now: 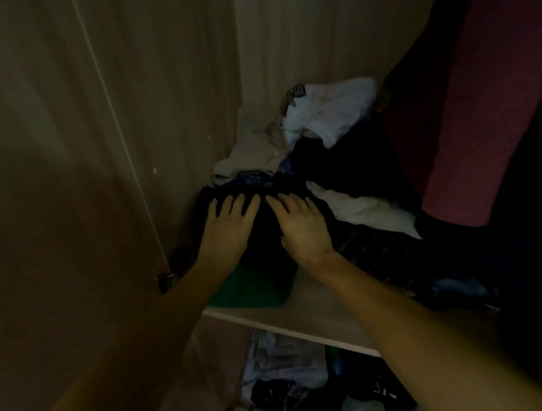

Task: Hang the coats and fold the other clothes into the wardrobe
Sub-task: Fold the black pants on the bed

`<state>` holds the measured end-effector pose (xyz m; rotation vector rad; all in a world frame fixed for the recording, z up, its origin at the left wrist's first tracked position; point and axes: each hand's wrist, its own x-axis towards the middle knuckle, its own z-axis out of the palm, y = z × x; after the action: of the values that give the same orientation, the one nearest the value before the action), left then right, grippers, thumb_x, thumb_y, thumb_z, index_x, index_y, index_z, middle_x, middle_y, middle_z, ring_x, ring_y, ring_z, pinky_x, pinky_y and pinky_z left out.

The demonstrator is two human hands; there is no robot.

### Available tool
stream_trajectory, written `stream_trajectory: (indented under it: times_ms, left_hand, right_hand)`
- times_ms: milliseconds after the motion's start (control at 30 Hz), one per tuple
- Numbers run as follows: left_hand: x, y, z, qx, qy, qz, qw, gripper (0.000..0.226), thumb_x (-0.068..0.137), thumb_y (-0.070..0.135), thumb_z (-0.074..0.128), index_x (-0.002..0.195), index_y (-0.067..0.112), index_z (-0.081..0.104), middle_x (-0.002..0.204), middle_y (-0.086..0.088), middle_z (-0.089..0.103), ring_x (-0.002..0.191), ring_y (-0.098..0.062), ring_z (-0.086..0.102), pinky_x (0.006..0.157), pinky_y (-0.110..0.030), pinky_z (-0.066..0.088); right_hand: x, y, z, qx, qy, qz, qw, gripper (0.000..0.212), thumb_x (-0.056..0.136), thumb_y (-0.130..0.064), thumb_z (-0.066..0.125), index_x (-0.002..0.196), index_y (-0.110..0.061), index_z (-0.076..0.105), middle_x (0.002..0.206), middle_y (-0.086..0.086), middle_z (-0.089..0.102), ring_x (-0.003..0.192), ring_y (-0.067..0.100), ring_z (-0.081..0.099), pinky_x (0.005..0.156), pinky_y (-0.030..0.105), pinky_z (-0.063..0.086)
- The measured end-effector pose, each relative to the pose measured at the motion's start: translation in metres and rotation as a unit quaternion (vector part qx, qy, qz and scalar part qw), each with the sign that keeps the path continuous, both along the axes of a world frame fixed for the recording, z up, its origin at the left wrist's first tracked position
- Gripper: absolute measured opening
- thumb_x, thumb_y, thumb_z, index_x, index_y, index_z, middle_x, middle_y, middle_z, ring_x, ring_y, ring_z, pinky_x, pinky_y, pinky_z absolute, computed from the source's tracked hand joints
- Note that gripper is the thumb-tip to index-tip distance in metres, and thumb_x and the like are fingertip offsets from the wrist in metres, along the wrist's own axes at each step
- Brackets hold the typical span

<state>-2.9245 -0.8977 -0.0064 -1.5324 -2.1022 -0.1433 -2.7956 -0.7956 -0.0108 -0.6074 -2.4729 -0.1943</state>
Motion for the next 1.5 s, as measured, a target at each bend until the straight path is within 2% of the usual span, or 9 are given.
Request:
stream_trajectory:
  times_ms: [100, 200, 533, 767, 1000, 1133, 1233, 1400, 1500]
  left_hand:
    - [-0.01, -0.004, -0.068, -0.189, -0.108, 0.083, 0.973, 0.084, 0.091, 0.037, 0.057, 0.151, 0.021, 0.001, 0.156, -0.016, 0.011, 0.144, -0.031, 0.01, 0.114, -0.053, 0.01]
    - [-0.013, -0.015, -0.13, -0.287, -0.231, 0.121, 0.922, 0.076, 0.097, 0.038, 0.044, 0.15, 0.023, -0.009, 0.158, -0.013, -0.003, 0.145, -0.031, 0.0, 0.114, -0.054, 0.01]
    - [-0.012, 0.004, -0.129, -0.3, -0.253, 0.169, 0.904, 0.075, 0.095, 0.029, 0.045, 0.15, 0.022, -0.005, 0.157, -0.014, -0.002, 0.144, -0.033, -0.002, 0.114, -0.054, 0.007]
    - [0.01, -0.035, -0.099, -0.123, -0.267, 0.074, 0.953, 0.058, 0.094, 0.042, 0.043, 0.146, 0.021, 0.027, 0.153, -0.008, 0.026, 0.143, -0.027, 0.014, 0.115, -0.048, 0.013]
    - [0.054, -0.111, -0.063, -0.022, -0.289, -0.035, 0.956, 0.086, 0.078, 0.067, 0.004, 0.144, 0.021, 0.034, 0.153, -0.009, 0.028, 0.143, -0.024, 0.018, 0.114, -0.045, 0.012]
    - [0.083, -0.169, -0.061, -0.001, -0.311, -0.089, 0.946, 0.081, 0.083, 0.067, 0.009, 0.142, 0.02, 0.039, 0.149, -0.006, 0.036, 0.14, -0.024, 0.026, 0.113, -0.041, 0.018]
    - [0.102, -0.212, -0.074, 0.001, -0.347, -0.114, 0.931, 0.077, 0.088, 0.068, 0.013, 0.138, 0.019, 0.044, 0.143, -0.003, 0.045, 0.134, -0.025, 0.036, 0.109, -0.04, 0.031]
    - [0.139, -0.262, -0.087, -0.015, -0.378, -0.146, 0.914, 0.072, 0.088, 0.067, 0.018, 0.136, 0.021, 0.046, 0.137, -0.002, 0.049, 0.132, -0.025, 0.039, 0.108, -0.049, 0.031]
    - [0.164, -0.282, -0.085, -0.011, -0.378, -0.165, 0.911, 0.076, 0.087, 0.07, 0.016, 0.135, 0.02, 0.048, 0.136, -0.005, 0.051, 0.131, -0.027, 0.041, 0.108, -0.05, 0.03]
  right_hand:
    - [-0.006, -0.002, -0.066, -0.113, -0.197, 0.004, 0.974, 0.077, 0.083, -0.029, 0.07, 0.146, -0.014, 0.029, 0.15, 0.018, 0.031, 0.137, 0.034, 0.029, 0.111, 0.05, 0.028]
    - [0.001, -0.007, -0.13, -0.205, -0.315, -0.012, 0.927, 0.076, 0.093, -0.04, 0.052, 0.152, -0.02, 0.008, 0.158, 0.014, 0.007, 0.144, 0.032, 0.009, 0.115, 0.051, 0.015]
    - [-0.017, 0.001, -0.141, -0.276, -0.249, -0.015, 0.928, 0.061, 0.099, -0.039, 0.039, 0.152, -0.024, 0.011, 0.159, 0.011, 0.007, 0.145, 0.033, 0.008, 0.116, 0.049, 0.014]
    - [0.01, -0.022, -0.095, -0.25, -0.116, -0.032, 0.961, 0.053, 0.1, -0.041, 0.036, 0.148, -0.019, 0.028, 0.153, 0.013, 0.027, 0.141, 0.031, 0.023, 0.114, 0.044, 0.022]
    - [0.06, -0.103, -0.063, -0.228, -0.02, -0.046, 0.972, 0.046, 0.098, -0.035, 0.042, 0.138, -0.012, 0.046, 0.144, 0.018, 0.042, 0.133, 0.036, 0.037, 0.108, 0.047, 0.034]
    - [0.104, -0.167, -0.069, -0.231, -0.013, -0.068, 0.97, 0.048, 0.098, -0.038, 0.03, 0.133, -0.013, 0.052, 0.135, 0.013, 0.052, 0.122, 0.03, 0.048, 0.099, 0.041, 0.043]
    - [0.135, -0.215, -0.084, -0.248, -0.016, -0.111, 0.962, 0.047, 0.099, -0.042, 0.032, 0.134, -0.016, 0.052, 0.139, 0.006, 0.05, 0.129, 0.025, 0.043, 0.108, 0.04, 0.036]
    - [0.185, -0.277, -0.087, -0.27, 0.01, -0.16, 0.949, 0.071, 0.093, -0.062, 0.015, 0.131, -0.017, 0.055, 0.135, 0.004, 0.054, 0.127, 0.024, 0.047, 0.106, 0.044, 0.037]
    - [0.219, -0.306, -0.083, -0.272, 0.04, -0.177, 0.945, 0.061, 0.096, -0.055, 0.022, 0.131, -0.017, 0.054, 0.133, 0.002, 0.055, 0.128, 0.022, 0.046, 0.105, 0.045, 0.039]
